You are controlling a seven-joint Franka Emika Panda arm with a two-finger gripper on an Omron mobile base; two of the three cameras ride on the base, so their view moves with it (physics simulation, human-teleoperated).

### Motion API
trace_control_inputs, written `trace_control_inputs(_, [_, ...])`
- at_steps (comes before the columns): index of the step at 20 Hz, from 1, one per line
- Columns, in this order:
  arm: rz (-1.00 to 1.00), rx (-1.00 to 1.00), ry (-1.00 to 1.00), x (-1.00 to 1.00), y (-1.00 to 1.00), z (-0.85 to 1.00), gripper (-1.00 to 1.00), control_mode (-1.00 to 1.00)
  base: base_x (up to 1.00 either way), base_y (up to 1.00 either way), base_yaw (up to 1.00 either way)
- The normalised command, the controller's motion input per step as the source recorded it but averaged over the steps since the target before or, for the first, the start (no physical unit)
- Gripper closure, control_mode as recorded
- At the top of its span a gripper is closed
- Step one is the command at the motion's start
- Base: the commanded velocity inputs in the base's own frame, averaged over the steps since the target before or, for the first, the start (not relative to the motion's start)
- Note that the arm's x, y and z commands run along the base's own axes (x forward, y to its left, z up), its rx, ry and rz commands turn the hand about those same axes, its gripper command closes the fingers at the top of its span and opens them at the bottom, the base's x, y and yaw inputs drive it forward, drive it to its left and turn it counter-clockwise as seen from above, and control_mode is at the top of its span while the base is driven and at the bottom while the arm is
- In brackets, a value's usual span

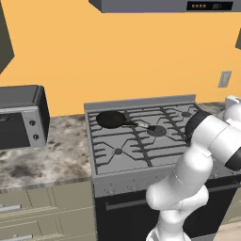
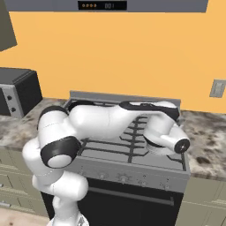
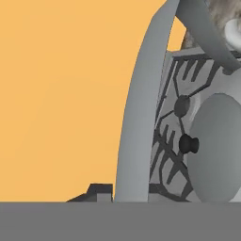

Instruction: Pick the kettle from the counter and place it on a stove burner. Then turn the burner on.

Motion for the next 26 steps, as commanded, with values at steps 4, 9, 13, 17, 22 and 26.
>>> trace_control_inputs(4, [0.00,0.12,0.00,0.31,-0.12,-0.22,1.00,-1.00,0.00,0.00,0.00])
trace_control_inputs(9, [0.00,0.01,-0.06,0.39,-0.14,-0.19,1.00,-1.00,0.00,0.00,0.00])
trace_control_inputs(13, [0.00,0.00,-0.25,0.15,-0.09,-0.17,1.00,-1.00,0.00,0.00,0.00])
trace_control_inputs(17, [0.00,0.00,-0.38,-0.12,-0.01,-0.05,1.00,-1.00,0.00,0.00,0.00])
trace_control_inputs(22, [0.00,0.00,-0.14,0.00,0.00,-0.24,1.00,-1.00,0.00,0.00,0.00])
trace_control_inputs(26, [0.00,0.00,0.00,0.00,0.00,-0.37,1.00,-1.00,0.00,0.00,0.00])
